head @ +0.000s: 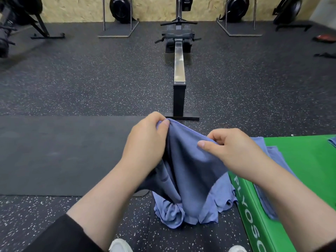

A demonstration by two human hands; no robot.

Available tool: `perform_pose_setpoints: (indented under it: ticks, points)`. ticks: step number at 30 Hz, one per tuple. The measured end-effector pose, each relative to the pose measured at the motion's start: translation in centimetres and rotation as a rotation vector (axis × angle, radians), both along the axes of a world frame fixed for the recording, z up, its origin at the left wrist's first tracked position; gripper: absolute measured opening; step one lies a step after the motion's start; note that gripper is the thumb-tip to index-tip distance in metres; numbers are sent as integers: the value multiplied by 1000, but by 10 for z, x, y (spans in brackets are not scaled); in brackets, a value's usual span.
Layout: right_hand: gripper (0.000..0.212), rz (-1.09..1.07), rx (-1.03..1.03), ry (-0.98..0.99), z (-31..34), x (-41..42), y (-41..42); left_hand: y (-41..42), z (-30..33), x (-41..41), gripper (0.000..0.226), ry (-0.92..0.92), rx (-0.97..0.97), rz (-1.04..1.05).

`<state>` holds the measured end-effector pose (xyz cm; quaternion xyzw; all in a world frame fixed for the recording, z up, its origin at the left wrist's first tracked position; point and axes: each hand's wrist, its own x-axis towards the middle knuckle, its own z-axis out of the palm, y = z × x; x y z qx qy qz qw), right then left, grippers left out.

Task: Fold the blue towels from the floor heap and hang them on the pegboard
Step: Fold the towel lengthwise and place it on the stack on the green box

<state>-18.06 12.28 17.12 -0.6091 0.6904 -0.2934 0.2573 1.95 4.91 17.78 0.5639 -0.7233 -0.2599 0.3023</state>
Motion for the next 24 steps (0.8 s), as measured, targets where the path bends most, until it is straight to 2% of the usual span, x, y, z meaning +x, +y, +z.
perform_pose_setpoints:
  ticks: [3,6,10,13,14,17,18,24]
  points:
    - [47,-41,1,-27,8,2,4,-3,3,4,22,41,20,31]
    - [49,-68,-56,-124,13,8,5,-2,5,4,18,84,38,12]
    - [48,-122,-44,-319,10,9,4,1,7,2,6,243,156,47]
    - [54,-137,-3,-487,5,7,4,3,7,1,23,338,241,52]
    - [53,-134,18,-561,4,6,4,4,8,0,24,363,258,60]
    - [22,-114,97,-737,3,6,3,5,5,-2,27,339,222,82]
    - [18,-108,124,-762,4,6,3,4,4,-3,30,327,204,76]
    - [20,-97,191,-835,3,12,3,9,4,-7,29,434,100,88]
